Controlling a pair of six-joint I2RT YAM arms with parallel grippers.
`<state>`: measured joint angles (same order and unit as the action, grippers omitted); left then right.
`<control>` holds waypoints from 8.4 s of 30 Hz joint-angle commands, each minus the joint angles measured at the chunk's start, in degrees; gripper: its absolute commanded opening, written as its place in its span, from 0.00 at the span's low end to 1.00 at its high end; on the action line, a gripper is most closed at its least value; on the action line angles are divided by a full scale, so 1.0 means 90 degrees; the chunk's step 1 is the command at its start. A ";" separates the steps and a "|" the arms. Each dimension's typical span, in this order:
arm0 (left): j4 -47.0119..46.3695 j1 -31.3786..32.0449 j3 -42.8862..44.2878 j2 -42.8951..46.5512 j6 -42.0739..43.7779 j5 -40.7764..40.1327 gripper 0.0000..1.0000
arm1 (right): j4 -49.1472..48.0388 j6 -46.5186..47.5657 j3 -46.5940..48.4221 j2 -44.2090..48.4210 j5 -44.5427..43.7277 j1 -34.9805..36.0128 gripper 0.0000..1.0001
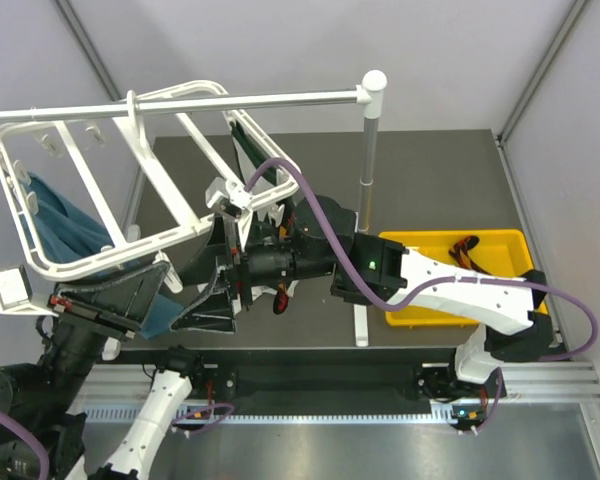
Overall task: Clip the socks to the hanger
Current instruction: Open the clamp at the hanger, then pick up the sock from the bin, then clamp the sock onto the hanger.
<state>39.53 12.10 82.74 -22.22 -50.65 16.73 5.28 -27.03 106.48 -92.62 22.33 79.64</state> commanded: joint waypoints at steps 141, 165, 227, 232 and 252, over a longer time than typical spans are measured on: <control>0.0325 0.0013 -0.0140 0.0340 0.0287 -0.0063 0.00 | 0.3857 -0.3256 -0.7319 0.2615 -0.4306 -0.8370 0.76; 0.0510 0.0013 -0.0170 0.0320 0.0589 -0.0277 0.00 | 0.3281 -0.3169 -0.7231 0.0789 -0.4209 -0.8360 0.06; 0.0383 0.0003 -0.0434 0.0457 0.0433 -0.0189 0.00 | 0.4864 -0.0307 -0.2818 0.4286 -0.3454 0.0147 0.00; 0.0393 0.0004 -0.0385 0.0447 0.0423 -0.0160 0.00 | 0.4171 -0.0279 -0.2106 0.3134 -0.4628 0.1501 0.00; 0.0481 0.0003 -0.0326 0.0457 0.0345 -0.0179 0.00 | 0.3711 0.0649 0.1315 -0.0325 -0.3546 0.1367 0.00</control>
<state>42.76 12.12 78.96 -18.22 -47.55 14.26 40.29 -22.41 116.73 -96.57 -12.23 93.10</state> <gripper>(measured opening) 0.304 0.045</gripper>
